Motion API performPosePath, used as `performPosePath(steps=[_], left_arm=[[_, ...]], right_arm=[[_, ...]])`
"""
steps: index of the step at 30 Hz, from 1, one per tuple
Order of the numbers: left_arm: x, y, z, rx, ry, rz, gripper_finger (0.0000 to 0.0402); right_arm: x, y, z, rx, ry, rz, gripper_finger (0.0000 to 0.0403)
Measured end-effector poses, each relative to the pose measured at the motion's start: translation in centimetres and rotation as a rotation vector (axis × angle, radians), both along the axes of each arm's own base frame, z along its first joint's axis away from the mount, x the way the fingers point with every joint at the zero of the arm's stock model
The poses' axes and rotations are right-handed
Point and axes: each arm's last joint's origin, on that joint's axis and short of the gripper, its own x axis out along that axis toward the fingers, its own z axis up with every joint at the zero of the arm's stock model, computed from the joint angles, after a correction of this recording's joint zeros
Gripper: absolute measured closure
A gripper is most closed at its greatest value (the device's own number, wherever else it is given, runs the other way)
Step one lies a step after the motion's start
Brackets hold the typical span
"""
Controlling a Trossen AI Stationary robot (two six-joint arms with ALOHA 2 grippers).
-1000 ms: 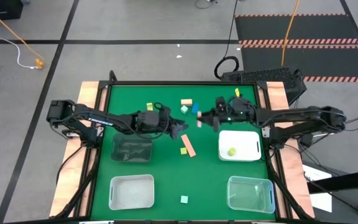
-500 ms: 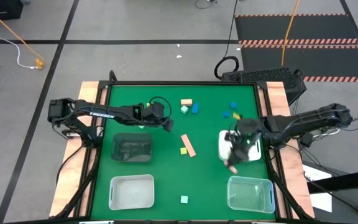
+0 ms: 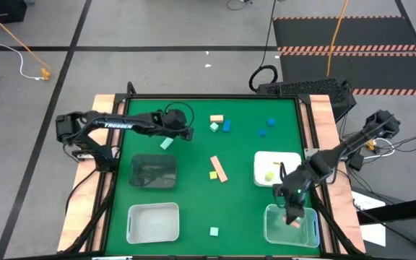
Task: Sort & place blocks by color
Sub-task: Put the top left brown block into the transparent bin, then put the top green block into the white bin
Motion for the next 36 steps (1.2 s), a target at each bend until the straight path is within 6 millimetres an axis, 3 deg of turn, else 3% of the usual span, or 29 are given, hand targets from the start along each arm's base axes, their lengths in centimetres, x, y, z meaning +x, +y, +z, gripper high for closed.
performPosePath(steps=[10, 17, 22, 29, 36], left_arm=[[-1.3, 2.5, -0.1, -0.013, 0.009, 0.132, 0.0176], [-2.3, 3.5, -0.3, -0.024, 0.054, 0.204, 0.0176], [-2.6, 3.4, -0.4, -0.044, 0.074, 0.225, 0.0176], [-2.4, 3.4, -1.0, -0.044, 0.089, 0.283, 0.0176], [-1.7, 3.2, -3.6, -0.08, 0.17, 0.282, 0.0176]], right_arm=[[-0.1, 1.7, -2.4, -0.094, 0.127, 0.082, 0.0284], [0.1, 2.0, -3.2, -0.12, 0.156, 0.089, 0.0131], [0.2, 2.0, -3.2, -0.12, 0.156, 0.089, 0.0076], [0.2, 2.1, -3.2, -0.116, 0.111, 0.113, 0.0071], [0.4, 2.2, -3.0, -0.101, 0.085, 0.114, 0.0075]])
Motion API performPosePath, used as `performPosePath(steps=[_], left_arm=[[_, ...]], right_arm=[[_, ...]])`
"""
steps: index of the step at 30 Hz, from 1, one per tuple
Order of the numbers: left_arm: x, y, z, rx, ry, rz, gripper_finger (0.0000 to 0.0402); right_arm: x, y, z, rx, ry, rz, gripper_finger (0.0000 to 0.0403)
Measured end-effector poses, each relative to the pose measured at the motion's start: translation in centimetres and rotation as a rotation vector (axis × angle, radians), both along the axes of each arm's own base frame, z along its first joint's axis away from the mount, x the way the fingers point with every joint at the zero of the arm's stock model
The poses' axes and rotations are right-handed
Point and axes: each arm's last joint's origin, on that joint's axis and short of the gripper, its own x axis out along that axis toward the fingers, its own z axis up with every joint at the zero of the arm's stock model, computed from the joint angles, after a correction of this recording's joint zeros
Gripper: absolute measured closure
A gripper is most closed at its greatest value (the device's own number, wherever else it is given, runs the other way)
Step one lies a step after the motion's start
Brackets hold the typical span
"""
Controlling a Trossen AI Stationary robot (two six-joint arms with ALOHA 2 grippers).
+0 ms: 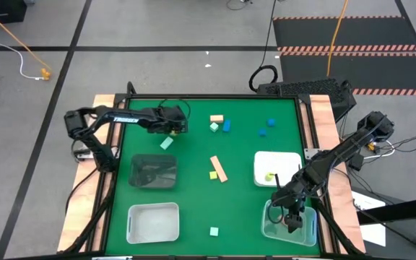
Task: Sort & place blocks by color
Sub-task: Put the top green block into the white bin
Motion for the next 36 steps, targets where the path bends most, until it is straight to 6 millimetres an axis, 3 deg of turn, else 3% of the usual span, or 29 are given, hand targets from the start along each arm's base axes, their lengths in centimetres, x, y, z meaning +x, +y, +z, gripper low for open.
performPosePath(steps=[8, 12, 16, 26, 36], left_arm=[[0.4, -0.2, -0.9, -0.003, 0.039, -0.015, 0.0178], [0.4, -0.6, -1.0, 0.01, 0.068, -0.047, 0.0212], [0.2, -0.6, -1.0, 0.005, 0.085, -0.062, 0.0275], [0.2, -0.7, -0.7, 0.007, 0.074, -0.089, 0.0276], [0.1, -1.2, 3.5, 0.094, -0.114, -0.119, 0.0276]], right_arm=[[0.1, 0.1, 0.1, 0.012, -0.015, 0.001, 0.0076], [0.5, 0.4, 0.6, 0.061, -0.078, 0.006, 0.0076], [0.9, 0.7, 2.0, 0.154, -0.241, 0.038, 0.0076], [-0.6, -0.6, 6.5, 0.264, -0.546, -0.012, 0.0076], [-1.8, -4.8, 10.3, -0.016, -1.088, -0.381, 0.0076]])
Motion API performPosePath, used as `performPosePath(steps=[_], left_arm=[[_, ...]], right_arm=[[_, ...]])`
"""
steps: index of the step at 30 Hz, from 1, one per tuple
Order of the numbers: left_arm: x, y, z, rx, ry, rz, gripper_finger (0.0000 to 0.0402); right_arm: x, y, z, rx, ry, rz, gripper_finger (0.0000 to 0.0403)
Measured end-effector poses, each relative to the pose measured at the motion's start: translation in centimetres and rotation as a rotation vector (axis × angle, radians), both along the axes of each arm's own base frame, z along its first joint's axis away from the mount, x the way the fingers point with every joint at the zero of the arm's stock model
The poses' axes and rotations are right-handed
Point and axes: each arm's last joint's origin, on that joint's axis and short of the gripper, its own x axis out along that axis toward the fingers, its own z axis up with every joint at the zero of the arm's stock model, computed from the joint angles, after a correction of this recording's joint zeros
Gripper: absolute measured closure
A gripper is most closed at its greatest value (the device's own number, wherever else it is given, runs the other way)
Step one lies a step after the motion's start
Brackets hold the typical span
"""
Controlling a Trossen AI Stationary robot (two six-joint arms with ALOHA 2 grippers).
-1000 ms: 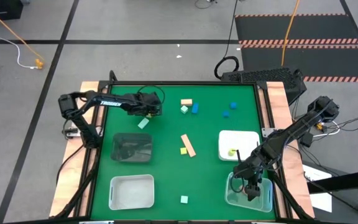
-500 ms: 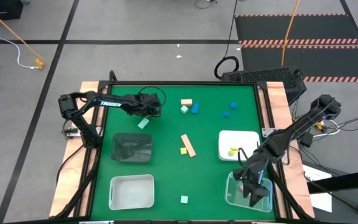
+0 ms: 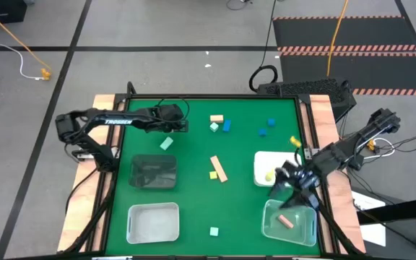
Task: Sort & place blocks by color
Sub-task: Put the top green block into the white bin
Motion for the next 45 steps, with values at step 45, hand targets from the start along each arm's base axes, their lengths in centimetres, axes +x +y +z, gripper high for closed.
performPosePath(steps=[45], left_arm=[[5.0, -12.0, 12.3, 0.83, -0.779, -0.737, 0.0276]], right_arm=[[8.3, -9.2, 0.3, 0.136, -0.305, -1.149, 0.0076]])
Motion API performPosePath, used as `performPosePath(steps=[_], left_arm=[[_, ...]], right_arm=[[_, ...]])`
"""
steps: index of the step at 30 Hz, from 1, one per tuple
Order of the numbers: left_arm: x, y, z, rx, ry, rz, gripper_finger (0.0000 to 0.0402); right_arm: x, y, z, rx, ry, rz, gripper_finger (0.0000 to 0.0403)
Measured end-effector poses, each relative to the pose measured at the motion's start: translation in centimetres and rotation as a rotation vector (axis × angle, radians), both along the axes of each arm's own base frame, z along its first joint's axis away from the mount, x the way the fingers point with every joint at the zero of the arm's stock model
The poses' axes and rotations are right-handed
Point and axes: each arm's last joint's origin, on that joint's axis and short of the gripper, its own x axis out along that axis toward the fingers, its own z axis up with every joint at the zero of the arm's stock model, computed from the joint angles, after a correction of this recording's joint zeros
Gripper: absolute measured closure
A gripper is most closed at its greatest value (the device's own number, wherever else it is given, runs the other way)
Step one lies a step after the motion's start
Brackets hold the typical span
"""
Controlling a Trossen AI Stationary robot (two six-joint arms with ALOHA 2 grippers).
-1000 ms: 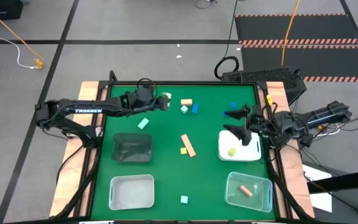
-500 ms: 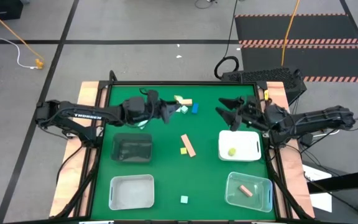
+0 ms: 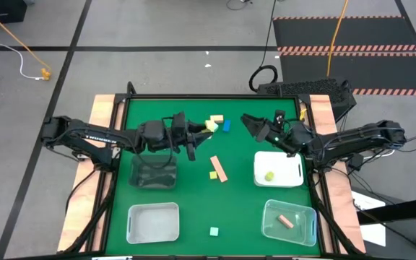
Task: Sort & place blocks by color
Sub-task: Put the top green block into the white bin
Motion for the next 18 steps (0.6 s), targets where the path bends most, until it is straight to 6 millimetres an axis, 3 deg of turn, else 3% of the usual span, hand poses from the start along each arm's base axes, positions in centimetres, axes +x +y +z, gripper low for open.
performPosePath(steps=[13, 18], left_arm=[[-0.01, 0.05, 0.06, 0.037, 0.003, 0.012, 0.0276], [-0.04, 0.05, 0.43, 0.035, -0.036, 0.013, 0.0276]], right_arm=[[-0.13, 0.0, 0.53, -0.024, -0.042, -0.005, 0.0076], [-0.01, 0.04, 0.5, -0.126, 0.011, 0.045, 0.0076]])
